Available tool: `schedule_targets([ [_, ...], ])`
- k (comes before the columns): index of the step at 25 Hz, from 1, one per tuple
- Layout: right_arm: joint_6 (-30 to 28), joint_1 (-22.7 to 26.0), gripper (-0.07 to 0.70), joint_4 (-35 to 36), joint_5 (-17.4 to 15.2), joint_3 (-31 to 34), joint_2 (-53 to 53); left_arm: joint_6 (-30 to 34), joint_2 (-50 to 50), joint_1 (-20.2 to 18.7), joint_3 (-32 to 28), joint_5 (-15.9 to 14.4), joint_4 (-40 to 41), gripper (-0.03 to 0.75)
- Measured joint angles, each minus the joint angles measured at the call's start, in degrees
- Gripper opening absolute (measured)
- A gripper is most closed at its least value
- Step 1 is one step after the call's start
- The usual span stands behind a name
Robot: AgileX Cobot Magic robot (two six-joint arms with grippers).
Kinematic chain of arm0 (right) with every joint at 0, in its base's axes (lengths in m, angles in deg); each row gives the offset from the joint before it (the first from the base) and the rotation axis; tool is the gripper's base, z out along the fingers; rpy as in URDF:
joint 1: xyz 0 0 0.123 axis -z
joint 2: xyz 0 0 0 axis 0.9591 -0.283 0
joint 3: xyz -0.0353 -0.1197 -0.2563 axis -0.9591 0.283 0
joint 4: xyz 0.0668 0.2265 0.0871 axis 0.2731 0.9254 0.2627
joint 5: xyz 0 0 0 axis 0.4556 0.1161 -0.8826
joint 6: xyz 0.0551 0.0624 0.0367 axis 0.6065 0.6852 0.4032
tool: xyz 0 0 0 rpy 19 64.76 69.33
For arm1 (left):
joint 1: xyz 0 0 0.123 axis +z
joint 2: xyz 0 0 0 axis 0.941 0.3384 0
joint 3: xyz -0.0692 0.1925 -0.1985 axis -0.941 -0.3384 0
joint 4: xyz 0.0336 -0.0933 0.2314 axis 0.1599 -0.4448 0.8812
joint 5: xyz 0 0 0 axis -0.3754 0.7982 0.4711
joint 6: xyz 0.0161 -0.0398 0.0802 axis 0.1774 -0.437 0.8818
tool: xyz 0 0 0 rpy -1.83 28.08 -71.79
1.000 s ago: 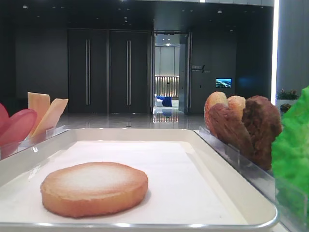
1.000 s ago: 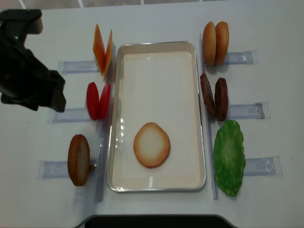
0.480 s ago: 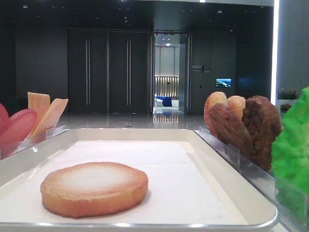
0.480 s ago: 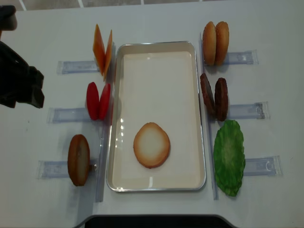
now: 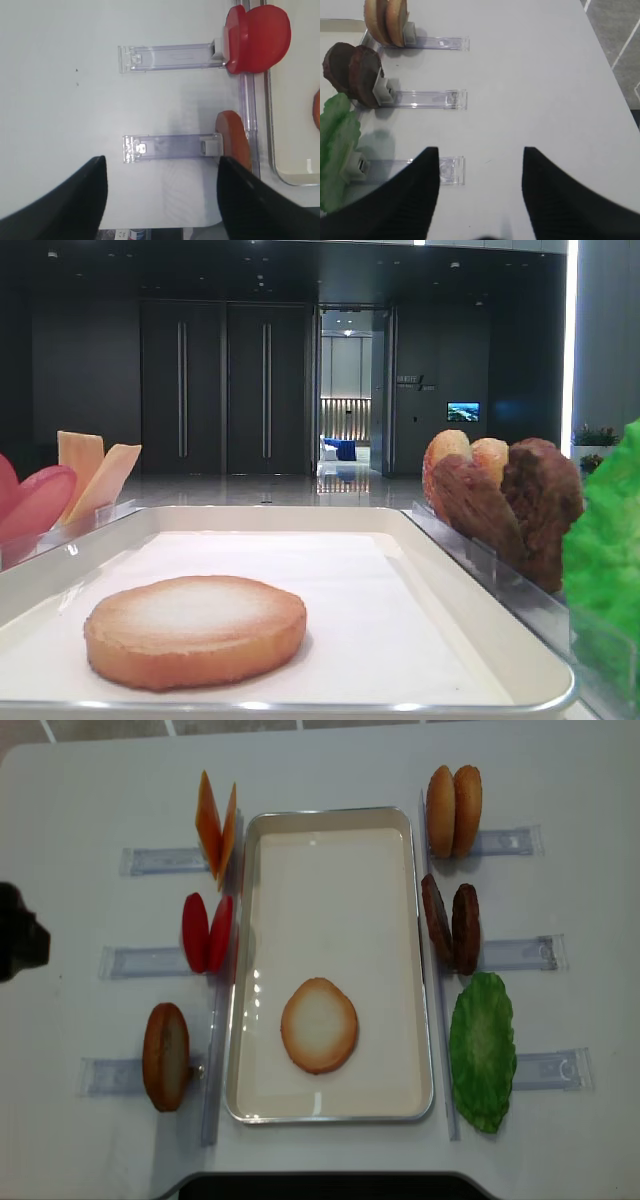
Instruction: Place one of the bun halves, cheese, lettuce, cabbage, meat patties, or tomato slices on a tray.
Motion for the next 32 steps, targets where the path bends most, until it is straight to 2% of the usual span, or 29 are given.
schedule_targets([
  [11, 0.0, 0.0, 0.36, 0.0, 0.0, 0.0, 0.0, -0.4, -23.8, 0.0, -7.1, -0.5, 3.2, 0.517],
  [15, 0.0, 0.0, 0.36, 0.0, 0.0, 0.0, 0.0, -0.5, -30.6, 0.0, -10.3, 1.9, 3.1, 0.517],
  [26, 0.0, 0.0, 0.36, 0.0, 0.0, 0.0, 0.0, -0.5, -46.1, 0.0, -24.8, 9.8, 0.9, 0.517],
  [29, 0.0, 0.0, 0.36, 0.0, 0.0, 0.0, 0.0, -0.5, -49.6, 0.0, -27.6, 10.1, 0.6, 0.517],
  [32, 0.0, 0.0, 0.36, 0.0, 0.0, 0.0, 0.0, -0.5, -52.6, 0.0, -27.9, 10.2, 0.5, 0.517],
])
